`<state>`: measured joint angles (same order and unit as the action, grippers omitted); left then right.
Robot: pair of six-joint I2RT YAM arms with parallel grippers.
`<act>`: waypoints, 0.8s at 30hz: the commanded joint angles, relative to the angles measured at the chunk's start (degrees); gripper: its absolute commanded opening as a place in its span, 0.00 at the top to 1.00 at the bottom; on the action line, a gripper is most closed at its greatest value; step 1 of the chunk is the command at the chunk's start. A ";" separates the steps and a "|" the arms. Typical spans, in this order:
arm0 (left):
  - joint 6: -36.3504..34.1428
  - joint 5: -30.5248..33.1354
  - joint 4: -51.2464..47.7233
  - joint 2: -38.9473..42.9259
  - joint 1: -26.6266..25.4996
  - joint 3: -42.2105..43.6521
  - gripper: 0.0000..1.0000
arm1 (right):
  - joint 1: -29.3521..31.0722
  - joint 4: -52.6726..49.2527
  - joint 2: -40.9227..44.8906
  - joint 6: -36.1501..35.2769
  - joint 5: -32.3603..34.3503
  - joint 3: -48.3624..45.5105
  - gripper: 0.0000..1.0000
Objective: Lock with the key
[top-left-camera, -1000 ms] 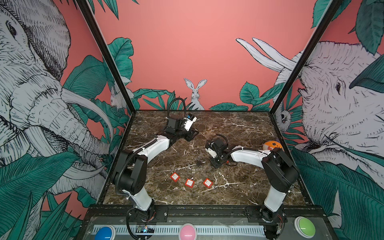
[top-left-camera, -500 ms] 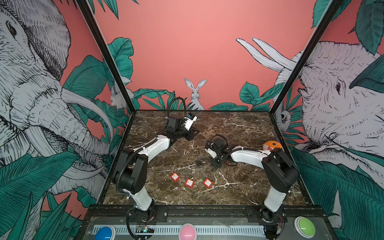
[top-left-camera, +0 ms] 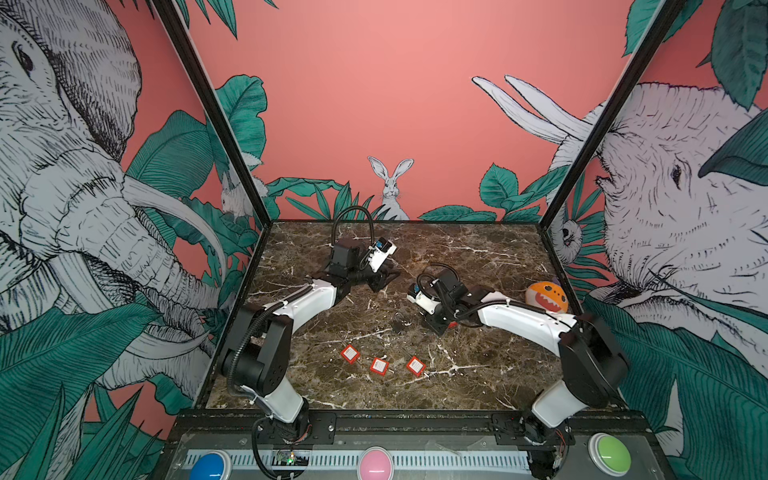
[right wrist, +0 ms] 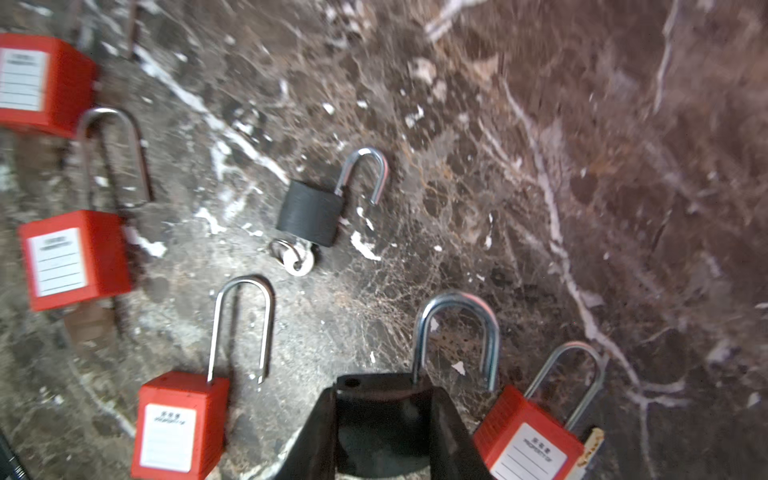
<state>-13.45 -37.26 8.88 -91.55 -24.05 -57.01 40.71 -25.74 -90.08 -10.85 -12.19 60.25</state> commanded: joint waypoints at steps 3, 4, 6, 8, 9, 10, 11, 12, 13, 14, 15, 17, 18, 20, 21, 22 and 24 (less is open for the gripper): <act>-14.79 -12.29 8.92 7.39 -0.08 8.09 0.59 | -4.33 -3.18 5.90 -8.23 -8.67 2.78 0.84; -18.19 -13.96 12.48 8.27 -0.12 10.93 0.58 | -5.49 -4.05 6.62 -9.36 -10.37 3.17 0.83; -22.28 -15.22 14.96 9.08 -0.05 13.25 0.55 | -7.62 -6.56 7.47 -11.55 -13.51 4.48 0.84; -28.04 -16.65 8.97 9.35 -0.16 11.73 0.55 | -9.36 -9.04 7.92 -12.95 -17.08 6.12 0.84; -32.18 -17.30 4.96 9.44 -0.48 10.73 0.55 | -10.29 -10.30 8.12 -13.79 -19.30 6.82 0.84; -35.98 -17.17 2.10 9.37 -1.03 9.78 0.55 | -10.93 -11.29 8.19 -14.63 -21.09 7.41 0.84; -38.90 -17.14 0.26 9.29 -1.48 8.99 0.56 | -11.26 -12.13 8.30 -15.45 -22.09 7.91 0.84; -42.44 -17.19 -1.41 9.10 -2.01 8.20 0.57 | -11.66 -13.17 8.18 -16.37 -22.96 8.57 0.84; -44.82 -16.89 -2.13 8.87 -2.58 7.79 0.58 | -12.02 -14.27 8.11 -17.04 -24.01 9.46 0.84; -46.70 -16.45 -2.16 8.67 -3.15 7.52 0.58 | -12.29 -14.98 7.97 -17.38 -24.73 10.09 0.84; -48.72 -15.82 -1.88 8.38 -3.66 7.39 0.58 | -12.67 -15.93 7.83 -17.73 -25.87 10.91 0.84; -53.13 -13.76 -1.56 7.98 -5.16 7.40 0.58 | -13.07 -17.30 7.50 -18.06 -27.71 12.15 0.84; -55.26 -11.67 -1.05 7.81 -6.25 7.47 0.59 | -13.19 -18.10 7.33 -18.26 -28.51 12.80 0.84; -58.35 -8.10 1.08 7.40 -8.10 7.81 0.59 | -13.19 -18.73 7.13 -18.23 -29.25 13.31 0.84; -58.55 -7.08 3.30 7.20 -8.84 8.18 0.60 | -13.19 -19.08 7.03 -18.14 -29.30 13.47 0.84; -57.69 -6.36 6.41 6.87 -9.20 8.67 0.60 | -13.18 -19.30 6.85 -18.13 -29.22 13.49 0.84; -57.27 -4.24 10.35 6.22 -10.25 9.36 0.60 | -13.20 -20.00 6.63 -18.13 -29.34 13.49 0.84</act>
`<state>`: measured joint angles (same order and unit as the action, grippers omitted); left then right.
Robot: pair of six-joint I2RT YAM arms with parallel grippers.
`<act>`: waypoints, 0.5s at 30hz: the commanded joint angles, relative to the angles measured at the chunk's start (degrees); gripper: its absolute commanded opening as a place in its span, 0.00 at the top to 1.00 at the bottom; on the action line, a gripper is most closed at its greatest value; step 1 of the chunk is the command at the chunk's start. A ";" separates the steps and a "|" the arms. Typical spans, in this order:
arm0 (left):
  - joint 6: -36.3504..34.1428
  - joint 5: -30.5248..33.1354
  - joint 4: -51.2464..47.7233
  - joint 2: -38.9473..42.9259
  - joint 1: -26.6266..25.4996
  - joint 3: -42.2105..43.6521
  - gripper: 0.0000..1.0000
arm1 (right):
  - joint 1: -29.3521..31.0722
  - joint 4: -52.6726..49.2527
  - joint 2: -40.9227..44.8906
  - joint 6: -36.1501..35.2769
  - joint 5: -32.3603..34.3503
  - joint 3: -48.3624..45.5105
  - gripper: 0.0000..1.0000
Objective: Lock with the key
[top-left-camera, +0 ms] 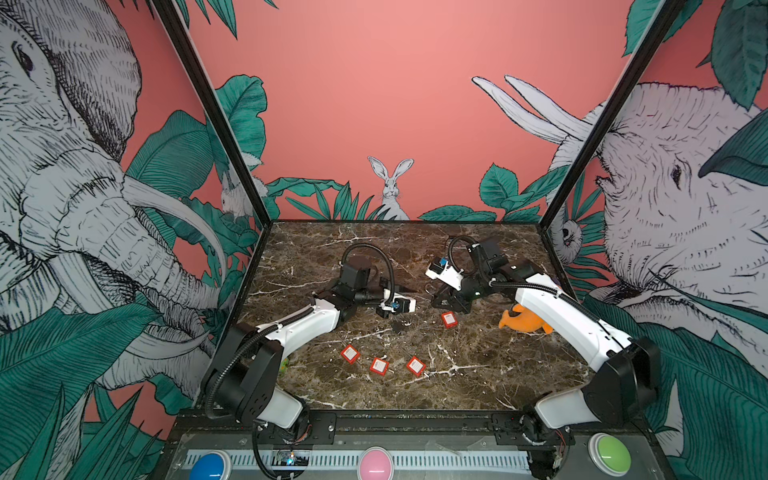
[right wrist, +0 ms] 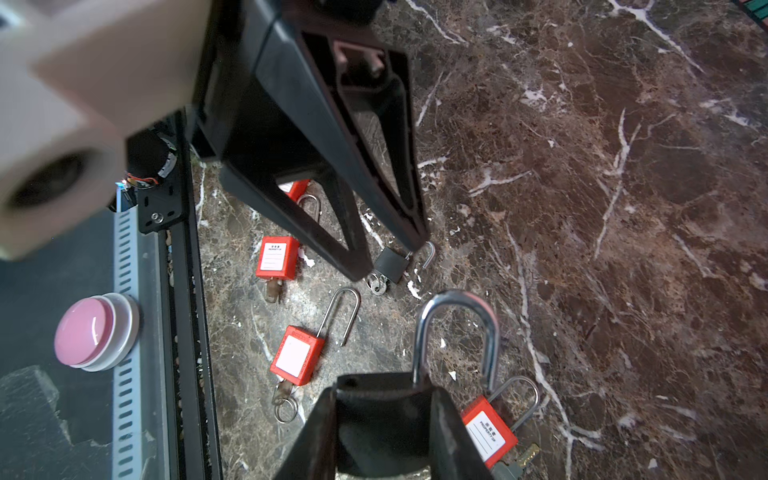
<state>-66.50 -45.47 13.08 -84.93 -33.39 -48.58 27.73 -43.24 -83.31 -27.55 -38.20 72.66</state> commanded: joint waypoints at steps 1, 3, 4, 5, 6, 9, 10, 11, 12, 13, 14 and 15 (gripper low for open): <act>-4.78 5.22 7.64 -0.55 -1.46 1.42 0.60 | -0.21 -2.83 -0.28 -1.34 -3.54 1.12 0.84; -5.16 7.50 10.19 -0.60 -2.57 2.46 0.60 | -0.21 -3.33 -0.41 -1.08 -3.96 1.17 0.85; -5.38 8.24 11.52 -0.59 -2.88 3.01 0.60 | -0.22 -3.60 -0.44 -0.99 -4.31 1.09 0.85; -5.31 9.35 12.66 -0.51 -3.30 3.48 0.60 | -0.22 -3.78 -0.37 -0.98 -4.58 1.08 0.85; -5.31 10.06 13.71 -0.50 -3.50 3.90 0.60 | -0.22 -3.94 -0.39 -0.88 -4.76 1.00 0.85; -5.05 10.54 16.11 -0.25 -3.78 4.97 0.60 | -0.22 -4.29 -0.38 -0.92 -5.11 0.81 0.86; -5.28 10.50 16.27 -0.09 -3.87 5.11 0.60 | -0.22 -4.35 -0.44 -0.86 -5.18 0.81 0.86; -5.46 10.49 16.39 0.01 -4.06 5.18 0.60 | -0.19 -4.52 -0.50 -0.88 -5.30 0.81 0.86; -5.67 10.53 16.53 0.11 -4.26 5.06 0.60 | -0.22 -4.58 -0.68 -0.89 -5.38 0.81 0.87; -5.74 10.49 16.41 0.07 -4.54 4.92 0.60 | -0.22 -4.73 -0.85 -0.84 -5.63 0.81 0.87; -5.67 10.51 15.70 0.02 -4.80 4.41 0.60 | -0.22 -4.97 -1.10 -0.99 -5.73 0.93 0.87; -5.51 10.47 15.06 0.11 -4.96 3.96 0.60 | -0.20 -5.02 -1.32 -0.99 -5.73 0.98 0.87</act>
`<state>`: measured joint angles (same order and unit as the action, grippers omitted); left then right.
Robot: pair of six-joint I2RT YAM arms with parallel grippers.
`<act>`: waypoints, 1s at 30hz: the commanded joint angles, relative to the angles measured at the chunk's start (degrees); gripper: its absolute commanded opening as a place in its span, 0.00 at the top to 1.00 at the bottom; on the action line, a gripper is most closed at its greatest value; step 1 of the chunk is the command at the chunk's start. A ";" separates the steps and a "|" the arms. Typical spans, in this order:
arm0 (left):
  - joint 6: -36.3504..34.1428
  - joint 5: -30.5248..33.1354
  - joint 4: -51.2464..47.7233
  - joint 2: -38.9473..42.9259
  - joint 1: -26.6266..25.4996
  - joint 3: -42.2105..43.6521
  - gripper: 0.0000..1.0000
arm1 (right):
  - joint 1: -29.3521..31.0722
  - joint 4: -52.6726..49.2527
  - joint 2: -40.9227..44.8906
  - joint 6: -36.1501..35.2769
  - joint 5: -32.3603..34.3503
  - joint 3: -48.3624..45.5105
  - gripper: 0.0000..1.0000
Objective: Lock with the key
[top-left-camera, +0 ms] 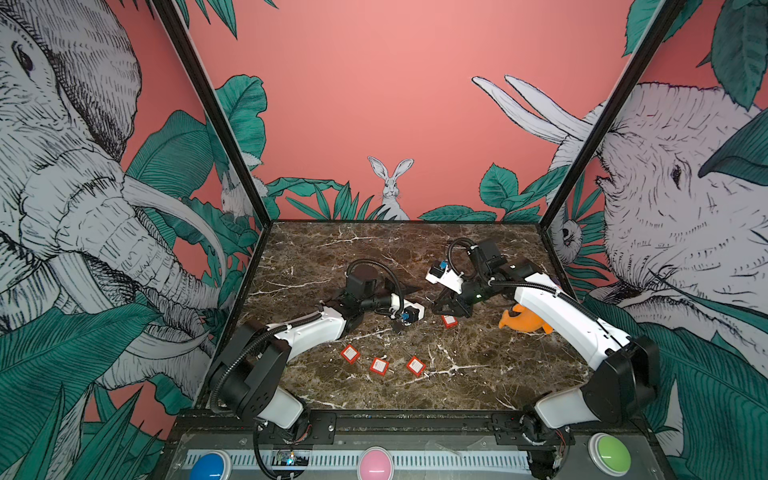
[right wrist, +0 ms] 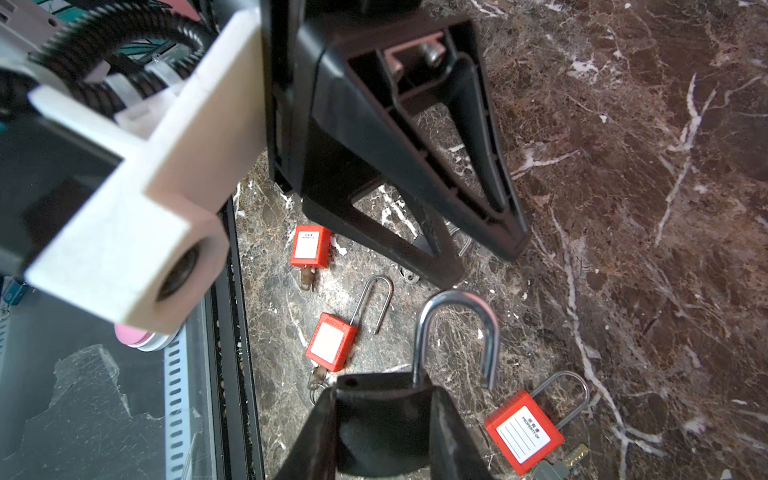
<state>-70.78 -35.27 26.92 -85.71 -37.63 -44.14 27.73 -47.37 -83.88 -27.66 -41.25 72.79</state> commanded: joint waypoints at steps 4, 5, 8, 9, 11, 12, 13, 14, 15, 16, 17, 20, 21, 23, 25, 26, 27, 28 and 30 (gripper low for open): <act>0.27 -0.89 1.30 1.41 -1.16 -0.98 0.61 | -0.22 -1.26 -1.26 -1.07 -2.60 0.82 0.88; 0.30 -1.43 0.84 1.60 -1.30 -1.06 0.61 | -0.17 -1.28 -1.29 -1.13 -2.65 0.73 0.88; -1.31 -3.21 -3.56 2.19 -1.57 -2.20 0.61 | -0.22 -1.27 -1.46 -1.32 -2.86 0.62 0.88; -1.02 -3.89 -4.54 2.30 -1.66 -2.69 0.62 | -0.22 -1.32 -1.57 -1.37 -2.91 0.68 0.88; -0.80 -6.17 -6.19 2.48 -1.66 -3.30 0.63 | -0.19 -2.43 -1.90 -2.16 -2.62 0.96 0.88; -0.67 -7.03 -7.11 2.39 -1.70 -3.65 0.65 | -0.22 -3.13 -2.07 -2.76 -2.39 1.16 0.88; -0.86 -7.27 -7.92 2.31 -2.04 -4.08 0.66 | -0.22 -3.71 -2.34 -2.90 -2.25 1.37 0.88; -1.25 -6.99 -8.31 2.17 -2.11 -4.30 0.67 | -0.22 -4.22 -2.52 -3.17 -2.33 1.55 0.89; -1.59 -6.67 -8.46 2.00 -2.13 -4.43 0.68 | -0.20 -4.59 -2.77 -3.38 -2.49 1.65 0.89; -1.68 -6.35 -8.62 1.81 -2.17 -4.63 0.69 | -0.24 -4.93 -2.92 -3.38 -2.74 1.65 0.89; -1.72 -6.29 -8.74 1.67 -2.13 -4.77 0.69 | -0.22 -5.20 -3.04 -3.57 -2.91 1.75 0.89; -2.11 -6.17 -9.62 1.34 -2.14 -5.08 0.71 | -0.21 -5.53 -3.18 -3.55 -3.17 1.85 0.89; -2.58 -6.19 -10.26 1.14 -3.80 -5.38 0.72 | -0.21 -5.51 -3.14 -3.54 -3.17 1.89 0.89; -3.32 -6.36 -11.79 0.86 -4.02 -5.83 0.73 | -0.22 -5.46 -2.97 -3.54 -3.39 1.86 0.89; -3.75 -6.44 -12.22 0.48 -4.12 -6.13 0.73 | -0.22 -5.51 -2.91 -3.63 -3.55 1.88 0.89; -3.75 -6.61 -12.32 0.38 -4.20 -6.29 0.74 | -0.23 -5.52 -2.91 -3.65 -3.63 1.88 0.89; -3.82 -6.70 -12.68 0.22 -4.21 -6.47 0.74 | -0.26 -5.64 -2.93 -3.65 -3.79 2.00 0.89; -3.84 -6.74 -13.01 -0.04 -4.27 -6.86 0.74 | -0.22 -5.68 -2.99 -3.63 -3.82 2.00 0.89; -3.84 -6.48 -13.32 -0.40 -4.33 -7.18 0.77 | -0.21 -5.75 -2.88 -3.65 -3.97 2.00 0.89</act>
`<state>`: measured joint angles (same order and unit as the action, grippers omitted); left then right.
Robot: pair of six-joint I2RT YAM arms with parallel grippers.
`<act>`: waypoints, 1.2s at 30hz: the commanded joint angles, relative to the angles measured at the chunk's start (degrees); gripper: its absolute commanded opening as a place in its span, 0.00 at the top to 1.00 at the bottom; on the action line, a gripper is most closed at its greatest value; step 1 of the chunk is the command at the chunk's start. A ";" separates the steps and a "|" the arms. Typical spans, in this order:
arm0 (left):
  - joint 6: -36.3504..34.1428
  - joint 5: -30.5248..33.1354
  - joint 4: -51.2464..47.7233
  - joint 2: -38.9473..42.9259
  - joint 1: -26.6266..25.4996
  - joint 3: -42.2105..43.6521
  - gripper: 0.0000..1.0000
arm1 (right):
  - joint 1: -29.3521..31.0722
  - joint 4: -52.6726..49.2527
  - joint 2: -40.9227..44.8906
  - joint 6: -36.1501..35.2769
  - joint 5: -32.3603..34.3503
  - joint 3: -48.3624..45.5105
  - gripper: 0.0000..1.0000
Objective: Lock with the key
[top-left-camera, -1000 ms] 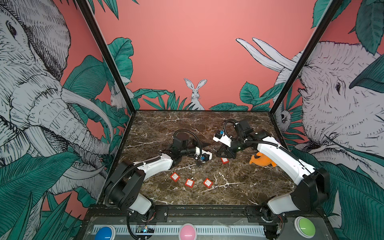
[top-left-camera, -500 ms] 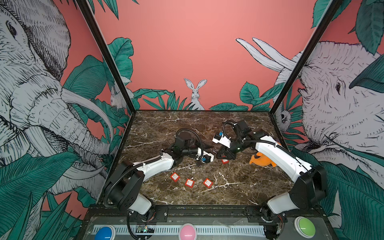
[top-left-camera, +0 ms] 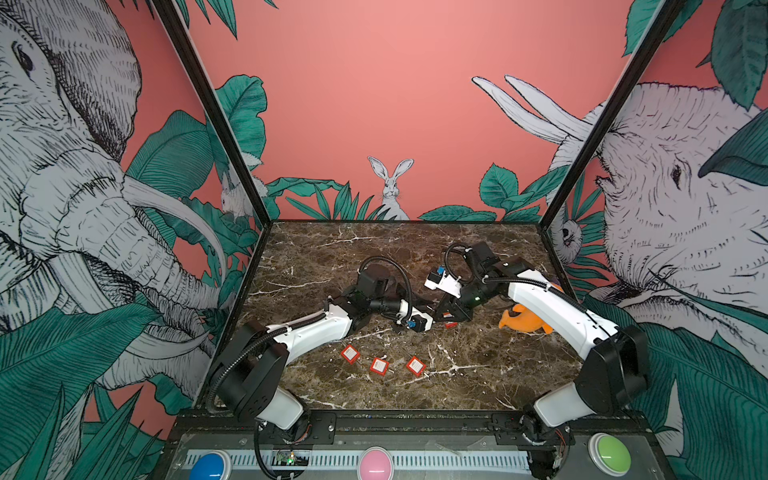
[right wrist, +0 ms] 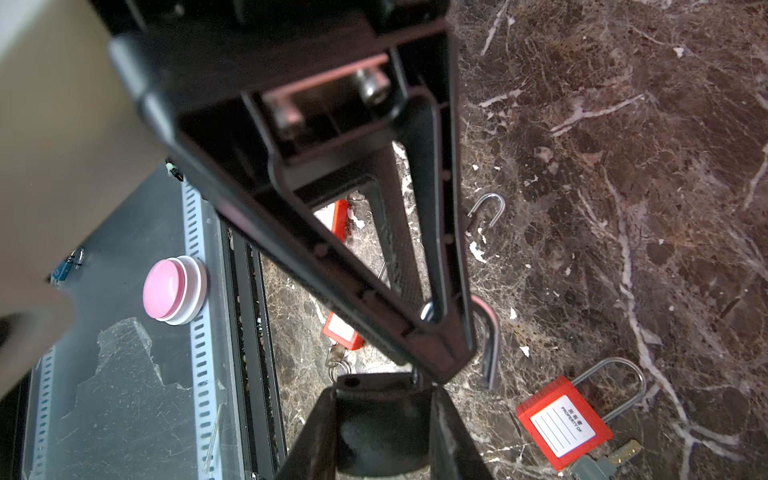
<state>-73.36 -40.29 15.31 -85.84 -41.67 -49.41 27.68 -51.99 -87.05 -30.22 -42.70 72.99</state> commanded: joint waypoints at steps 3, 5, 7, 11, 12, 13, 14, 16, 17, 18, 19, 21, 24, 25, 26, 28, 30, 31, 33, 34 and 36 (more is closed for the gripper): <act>-1.23 -0.85 -1.83 -0.60 -0.35 -1.95 0.81 | -0.17 -1.33 0.37 -1.09 -2.83 1.80 0.89; -1.26 -0.33 -1.80 -0.79 -0.40 -2.13 0.85 | -0.08 -1.61 0.47 -1.27 -3.08 1.80 0.89; -1.26 0.08 -2.21 -0.99 -0.51 -2.35 0.90 | -0.08 -2.00 0.44 -1.47 -3.23 1.80 0.89; -1.26 0.30 -3.26 -1.15 -0.58 -3.02 1.00 | -0.08 -2.96 0.30 -2.17 -3.36 1.80 0.89; -1.26 0.11 -3.79 -1.02 -0.54 -3.24 1.00 | -0.08 -3.14 0.20 -2.30 -3.23 3.52 0.88; -1.26 -0.04 -4.39 -0.92 -0.56 -3.44 1.00 | -0.08 -3.18 0.07 -2.32 -2.90 3.79 0.86; -0.95 -0.23 -5.29 -0.74 -0.55 -3.80 1.00 | -0.04 -3.05 0.03 -2.31 -2.67 3.90 0.82; 0.26 -0.90 -7.69 -0.39 -0.57 -4.73 1.00 | -0.03 -2.44 0.16 -2.16 -2.05 4.39 0.65; 1.27 -1.22 -9.18 -0.14 -0.57 -5.29 1.00 | -0.08 -1.43 0.51 -1.54 -1.60 4.45 0.60; 3.08 -1.57 -10.27 -0.03 -0.50 -5.83 1.00 | -0.12 -0.37 1.17 -1.26 -1.12 4.44 0.57; 4.28 -1.55 -11.77 0.12 -0.52 -6.43 1.00 | -0.25 0.19 1.83 -1.40 -1.07 4.51 0.54; 7.39 -1.67 -16.54 -0.01 -0.18 -8.45 1.00 | -0.63 1.15 3.34 -1.45 -0.01 4.86 0.50; 11.18 -4.92 -23.25 -0.39 1.14 -11.05 1.00 | -2.54 3.55 5.60 0.65 1.70 4.19 0.50; 12.33 -5.39 -23.63 -0.10 1.15 -10.90 1.00 | -3.08 4.52 6.24 1.69 1.99 3.58 0.51; 14.02 -5.45 -22.85 0.29 1.94 -10.30 1.00 | -3.71 5.42 6.97 2.74 1.77 2.86 0.51; 17.41 -6.67 -21.79 1.05 3.70 -9.41 1.00 | -4.21 7.46 8.16 4.47 2.43 0.04 0.52; 20.78 -9.39 -22.41 1.42 5.11 -9.64 1.00 | -4.26 10.14 9.46 6.08 2.79 -2.62 0.53; 21.92 -10.57 -22.96 1.55 5.59 -9.73 1.00 | -4.23 11.12 9.89 6.57 2.94 -3.69 0.53; 22.86 -12.52 -25.13 1.56 6.55 -10.14 1.00 | -4.22 13.33 10.43 7.08 3.06 -5.88 0.53; 23.52 -13.24 -25.37 1.48 6.75 -10.20 1.00 | -4.24 14.44 10.59 7.47 2.98 -6.84 0.54; 25.25 -15.30 -26.16 0.84 7.06 -10.87 1.00 | -3.97 17.25 10.82 8.09 2.07 -8.55 0.54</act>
<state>-52.29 -49.47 -7.90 -86.76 -34.72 -58.81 23.31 -40.27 -76.86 -23.83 -39.66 65.98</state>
